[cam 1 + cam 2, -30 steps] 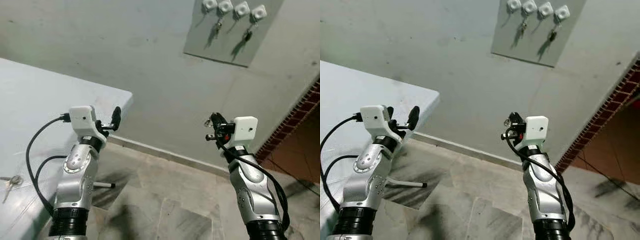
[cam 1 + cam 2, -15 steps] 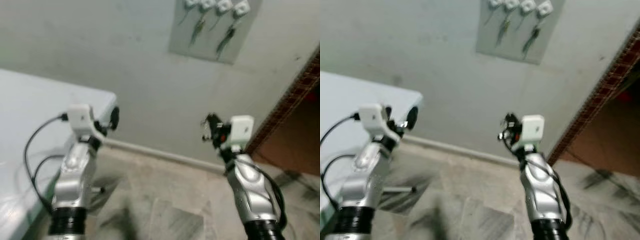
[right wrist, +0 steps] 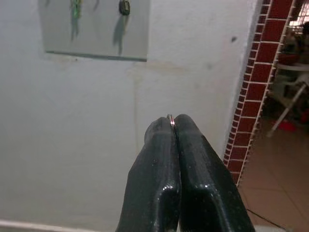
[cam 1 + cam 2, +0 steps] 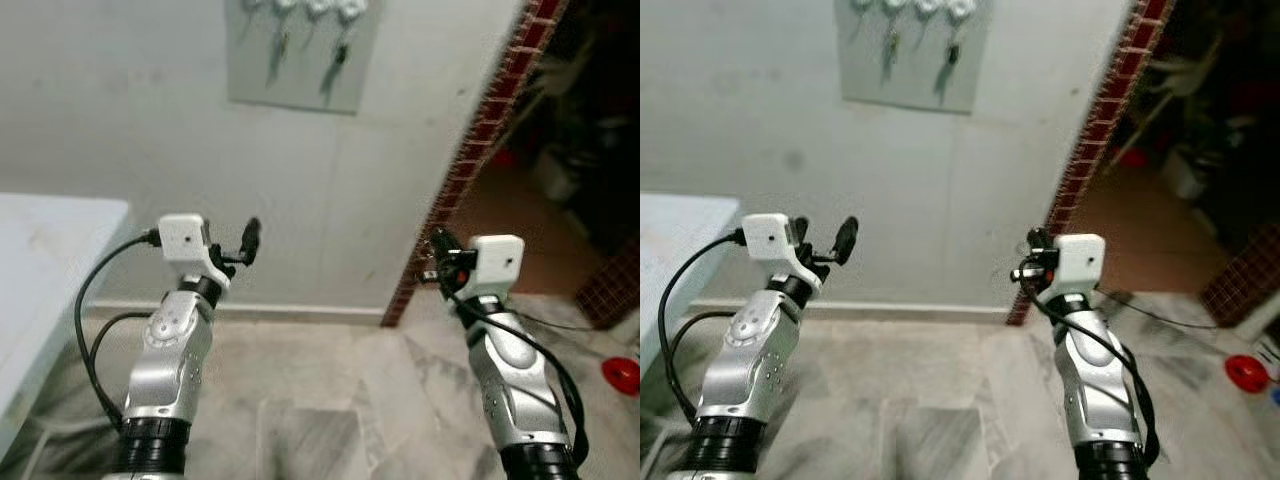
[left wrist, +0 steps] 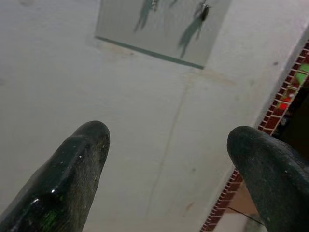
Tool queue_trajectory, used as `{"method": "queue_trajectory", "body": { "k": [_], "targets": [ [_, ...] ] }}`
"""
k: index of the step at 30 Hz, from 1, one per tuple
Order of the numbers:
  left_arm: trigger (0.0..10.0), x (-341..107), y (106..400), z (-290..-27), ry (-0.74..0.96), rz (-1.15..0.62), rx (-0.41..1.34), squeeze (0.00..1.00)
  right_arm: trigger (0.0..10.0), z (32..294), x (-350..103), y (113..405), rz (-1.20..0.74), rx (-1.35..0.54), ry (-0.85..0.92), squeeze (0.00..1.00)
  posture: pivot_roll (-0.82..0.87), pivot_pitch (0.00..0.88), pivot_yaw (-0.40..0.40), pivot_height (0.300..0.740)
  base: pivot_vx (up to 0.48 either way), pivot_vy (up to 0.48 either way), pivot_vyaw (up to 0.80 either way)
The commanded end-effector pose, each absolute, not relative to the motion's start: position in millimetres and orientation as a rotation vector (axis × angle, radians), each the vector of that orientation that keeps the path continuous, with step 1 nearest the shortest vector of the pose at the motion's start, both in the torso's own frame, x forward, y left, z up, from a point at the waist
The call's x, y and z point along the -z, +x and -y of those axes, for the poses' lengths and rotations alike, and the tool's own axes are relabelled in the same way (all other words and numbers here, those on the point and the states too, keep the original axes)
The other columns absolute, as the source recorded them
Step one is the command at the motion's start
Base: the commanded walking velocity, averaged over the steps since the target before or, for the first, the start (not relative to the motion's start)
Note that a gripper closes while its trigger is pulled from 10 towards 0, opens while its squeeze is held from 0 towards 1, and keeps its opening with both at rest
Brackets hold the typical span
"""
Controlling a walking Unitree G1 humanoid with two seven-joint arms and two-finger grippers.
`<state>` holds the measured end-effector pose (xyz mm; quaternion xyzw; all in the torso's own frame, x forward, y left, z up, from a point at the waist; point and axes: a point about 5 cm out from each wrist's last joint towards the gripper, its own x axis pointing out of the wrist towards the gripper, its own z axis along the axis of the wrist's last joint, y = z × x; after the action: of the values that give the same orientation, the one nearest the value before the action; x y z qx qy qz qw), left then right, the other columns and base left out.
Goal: Hang keys on a hook
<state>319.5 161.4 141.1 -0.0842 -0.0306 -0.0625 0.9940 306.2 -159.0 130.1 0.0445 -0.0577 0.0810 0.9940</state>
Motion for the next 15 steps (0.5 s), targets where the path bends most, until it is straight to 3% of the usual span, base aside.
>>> {"method": "queue_trajectory", "body": {
  "k": [1,15],
  "targets": [
    [10.0,-143.3,320.7,-160.4,-0.171,0.057,0.118,0.0,10.0,160.7,-136.4,307.9,0.129,-0.151,0.085,0.0,0.02,0.0,-0.074,0.732,0.0,0.0,0.0],
    [10.0,-141.0,321.9,-156.7,-0.162,0.007,0.151,0.0,10.0,162.1,-132.5,307.2,0.087,-0.12,0.081,0.0,0.01,0.0,-0.072,0.732,0.0,0.0,0.0]
  ]
}}
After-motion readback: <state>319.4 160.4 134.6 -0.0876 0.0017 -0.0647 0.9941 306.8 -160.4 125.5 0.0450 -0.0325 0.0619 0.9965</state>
